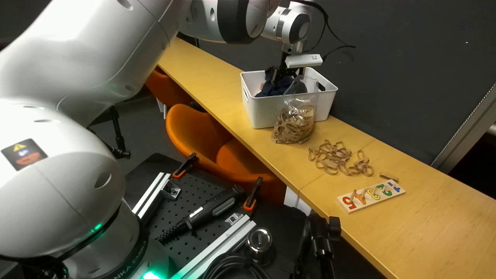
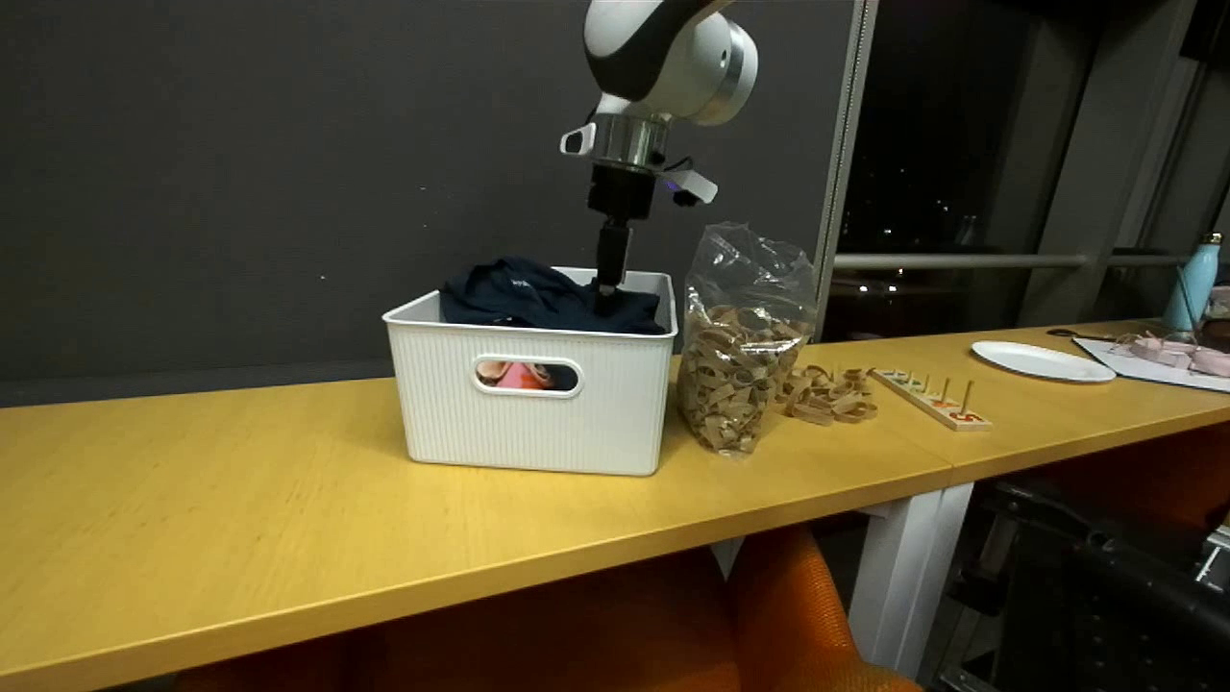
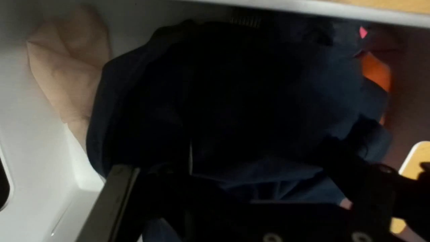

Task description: Remove the t-shirts from the white storage container and put them on the backrest of the chair on the right.

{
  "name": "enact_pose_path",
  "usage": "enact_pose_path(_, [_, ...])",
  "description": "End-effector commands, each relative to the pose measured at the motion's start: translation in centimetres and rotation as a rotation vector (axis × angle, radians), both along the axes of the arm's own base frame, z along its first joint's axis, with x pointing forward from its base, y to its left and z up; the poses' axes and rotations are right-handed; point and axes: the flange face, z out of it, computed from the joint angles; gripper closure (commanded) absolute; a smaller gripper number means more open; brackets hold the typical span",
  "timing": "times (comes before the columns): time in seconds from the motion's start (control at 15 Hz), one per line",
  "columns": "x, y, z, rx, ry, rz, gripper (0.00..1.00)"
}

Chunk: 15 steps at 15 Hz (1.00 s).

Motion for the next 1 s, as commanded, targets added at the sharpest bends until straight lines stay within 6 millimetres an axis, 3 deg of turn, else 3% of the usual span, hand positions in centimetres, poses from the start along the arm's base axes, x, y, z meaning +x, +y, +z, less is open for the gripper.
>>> enact_pose_path(0.0, [1.5, 0.6, 0.0, -0.011, -0.026, -0.005, 0.34])
enact_pose_path(0.33, [2.0, 0.6, 0.4, 0.006, -0.040, -0.040, 0.73])
enact_pose_path(0.6, [1.9, 0.5, 3.4, 0.016, -0.056, -0.102, 0.99])
enact_pose_path(0.93, [1.3, 1.7, 8.2, 0.010, -0.075, -0.175, 0.97])
